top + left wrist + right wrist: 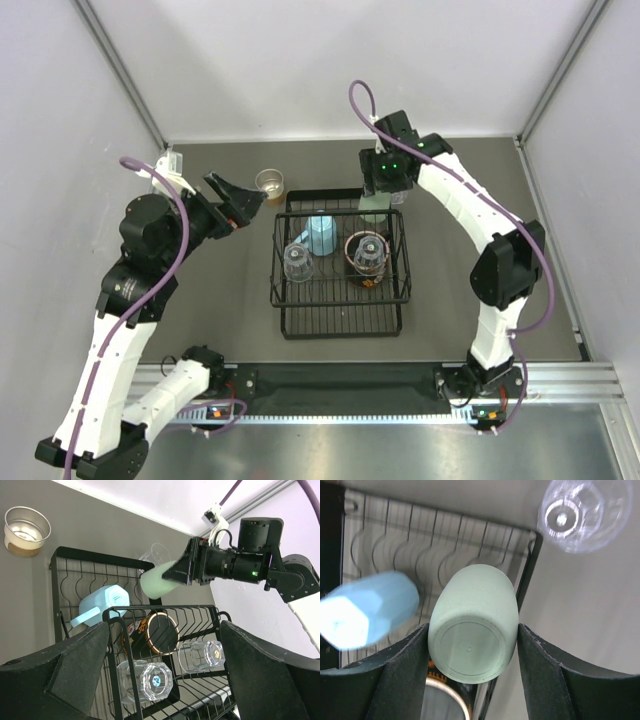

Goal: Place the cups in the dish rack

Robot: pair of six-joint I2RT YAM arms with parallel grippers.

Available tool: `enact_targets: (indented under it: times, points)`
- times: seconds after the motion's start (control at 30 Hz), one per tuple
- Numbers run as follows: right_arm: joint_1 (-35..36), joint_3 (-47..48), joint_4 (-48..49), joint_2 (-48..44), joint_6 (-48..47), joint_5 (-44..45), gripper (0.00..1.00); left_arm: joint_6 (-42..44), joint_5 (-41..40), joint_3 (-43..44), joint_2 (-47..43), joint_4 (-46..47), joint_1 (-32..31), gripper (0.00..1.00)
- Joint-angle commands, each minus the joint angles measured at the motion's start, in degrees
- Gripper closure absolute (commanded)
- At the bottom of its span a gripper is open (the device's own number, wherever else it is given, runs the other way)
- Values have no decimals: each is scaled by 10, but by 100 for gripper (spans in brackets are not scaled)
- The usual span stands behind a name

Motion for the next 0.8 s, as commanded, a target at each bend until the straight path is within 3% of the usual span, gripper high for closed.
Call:
enact_targets:
  times: [0.0, 0.57, 0.77]
  points:
    - [12, 33, 60, 16, 7, 40, 100, -2, 7, -4, -1, -7, -2, 3]
    - [17, 8, 159, 65, -8, 84, 100, -1, 1, 8, -1, -25, -2, 3]
    - [16, -7, 161, 73, -7, 88, 92, -2, -1, 9, -1, -29, -2, 3]
